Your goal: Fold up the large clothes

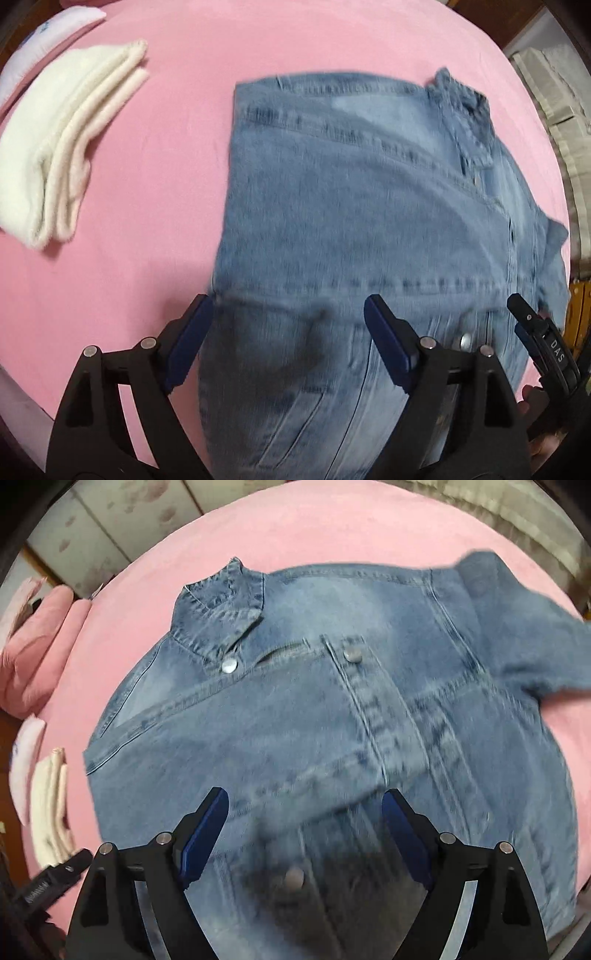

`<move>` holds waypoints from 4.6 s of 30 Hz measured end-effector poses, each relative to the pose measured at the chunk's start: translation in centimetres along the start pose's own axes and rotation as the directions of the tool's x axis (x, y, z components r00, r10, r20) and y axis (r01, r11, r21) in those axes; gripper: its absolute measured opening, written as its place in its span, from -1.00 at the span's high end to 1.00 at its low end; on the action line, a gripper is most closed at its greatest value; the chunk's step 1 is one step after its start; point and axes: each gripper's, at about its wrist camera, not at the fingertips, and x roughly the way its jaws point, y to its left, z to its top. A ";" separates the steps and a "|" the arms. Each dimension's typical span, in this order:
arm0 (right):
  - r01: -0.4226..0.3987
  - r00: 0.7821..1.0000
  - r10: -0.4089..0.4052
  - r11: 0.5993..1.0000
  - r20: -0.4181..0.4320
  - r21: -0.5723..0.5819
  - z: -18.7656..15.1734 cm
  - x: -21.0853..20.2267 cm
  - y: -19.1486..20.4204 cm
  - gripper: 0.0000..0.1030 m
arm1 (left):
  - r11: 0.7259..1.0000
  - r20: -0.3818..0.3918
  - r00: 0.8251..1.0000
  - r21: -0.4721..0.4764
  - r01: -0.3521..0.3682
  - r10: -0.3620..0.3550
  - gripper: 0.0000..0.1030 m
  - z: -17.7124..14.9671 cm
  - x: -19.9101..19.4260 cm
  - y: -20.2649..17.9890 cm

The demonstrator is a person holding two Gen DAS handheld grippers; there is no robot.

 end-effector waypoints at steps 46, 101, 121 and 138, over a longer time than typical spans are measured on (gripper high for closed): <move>-0.193 0.980 0.187 0.814 0.067 0.548 -1.5 -9.2 -54.5 -0.67 | 0.898 -0.154 0.962 0.417 -0.143 0.225 -0.60 -19.7 3.6 -53.3; -0.120 0.884 0.187 0.977 0.428 -0.178 12.9 -5.3 -5.6 0.94 | 0.994 0.018 0.997 0.083 -0.073 0.072 -0.60 -5.2 -0.8 -19.1; -0.188 0.957 0.264 0.880 0.119 -0.436 7.9 3.4 0.6 -0.43 | 0.997 -0.014 0.998 0.028 -0.068 0.069 -0.60 -5.9 0.7 -17.5; -0.210 0.978 0.205 0.965 -0.045 -0.160 8.9 -1.3 -18.2 -0.56 | 0.736 0.203 0.979 0.664 -0.133 -0.006 -0.59 -8.8 3.9 -34.9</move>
